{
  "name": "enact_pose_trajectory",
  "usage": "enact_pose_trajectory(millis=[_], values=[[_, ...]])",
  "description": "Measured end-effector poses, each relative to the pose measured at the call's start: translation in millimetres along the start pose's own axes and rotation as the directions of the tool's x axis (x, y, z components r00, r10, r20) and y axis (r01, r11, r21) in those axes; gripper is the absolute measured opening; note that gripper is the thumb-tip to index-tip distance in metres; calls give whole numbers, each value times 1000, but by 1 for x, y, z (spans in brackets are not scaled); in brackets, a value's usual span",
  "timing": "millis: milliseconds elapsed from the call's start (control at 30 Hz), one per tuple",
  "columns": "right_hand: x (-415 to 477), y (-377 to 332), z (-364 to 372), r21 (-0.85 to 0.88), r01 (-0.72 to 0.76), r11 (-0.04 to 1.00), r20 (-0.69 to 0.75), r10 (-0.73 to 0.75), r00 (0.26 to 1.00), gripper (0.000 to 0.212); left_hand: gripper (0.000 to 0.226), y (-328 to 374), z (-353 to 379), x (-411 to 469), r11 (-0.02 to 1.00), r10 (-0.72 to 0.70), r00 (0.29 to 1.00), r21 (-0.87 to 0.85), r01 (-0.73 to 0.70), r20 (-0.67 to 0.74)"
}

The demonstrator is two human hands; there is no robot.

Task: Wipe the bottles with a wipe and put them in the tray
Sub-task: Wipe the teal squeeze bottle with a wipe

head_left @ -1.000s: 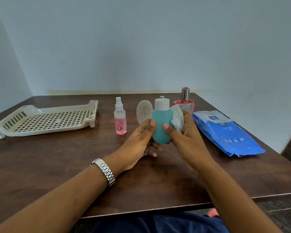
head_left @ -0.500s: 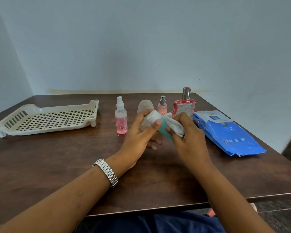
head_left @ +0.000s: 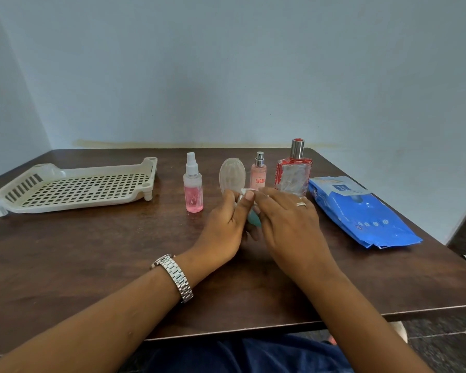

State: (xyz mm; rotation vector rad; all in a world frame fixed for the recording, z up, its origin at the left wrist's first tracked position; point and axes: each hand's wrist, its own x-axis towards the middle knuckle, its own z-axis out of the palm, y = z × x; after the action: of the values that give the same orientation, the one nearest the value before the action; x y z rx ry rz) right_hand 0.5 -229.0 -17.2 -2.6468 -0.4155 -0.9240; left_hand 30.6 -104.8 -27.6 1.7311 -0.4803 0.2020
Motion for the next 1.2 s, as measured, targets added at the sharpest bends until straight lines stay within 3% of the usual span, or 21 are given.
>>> enact_pose_trajectory(millis=[100, 200, 300, 500, 600, 700, 800, 1033, 1200], values=[[0, 0, 0, 27, 0, 1000, -55, 2, 998, 44, 51, -1, 3, -1, 1000, 24, 999, -4, -24, -45], [-2, -1, 1, 78, -5, 997, -116, 14, 993, 40, 35, -1, 4, -1, 1000, 1, 997, -26, -3, -73], [0, 6, -1, 194, -91, 977, -132, 118, 984, 34, 26, 0, 2, 1, 999, -48, 991, -29, 45, -125], [-1, 13, -4, 408, -212, 888, -187, 309, 933, 29, 32, 3, 1, 1, 985, -150, 980, -110, 137, -129], [2, 18, 2, 616, -320, 720, -113, 483, 869, 28, 27, 5, 0, 0, 947, -244, 965, -237, 216, -99], [4, 23, 5, 856, -357, 373, 33, 651, 758, 26, 27, 7, 0, 1, 839, -352, 933, -416, 351, 77], [5, 28, -2, 945, -307, 108, 143, 710, 690, 29, 30, 10, 1, 0, 821, -335, 914, -405, 402, 229], [6, 27, -10, 967, -206, -148, 249, 714, 654, 22, 25, 8, 3, -2, 922, -260, 928, -216, 321, 267], [4, 24, -12, 951, -210, -226, 309, 688, 657, 17, 30, 9, 3, -3, 929, -253, 929, -201, 311, 269]])
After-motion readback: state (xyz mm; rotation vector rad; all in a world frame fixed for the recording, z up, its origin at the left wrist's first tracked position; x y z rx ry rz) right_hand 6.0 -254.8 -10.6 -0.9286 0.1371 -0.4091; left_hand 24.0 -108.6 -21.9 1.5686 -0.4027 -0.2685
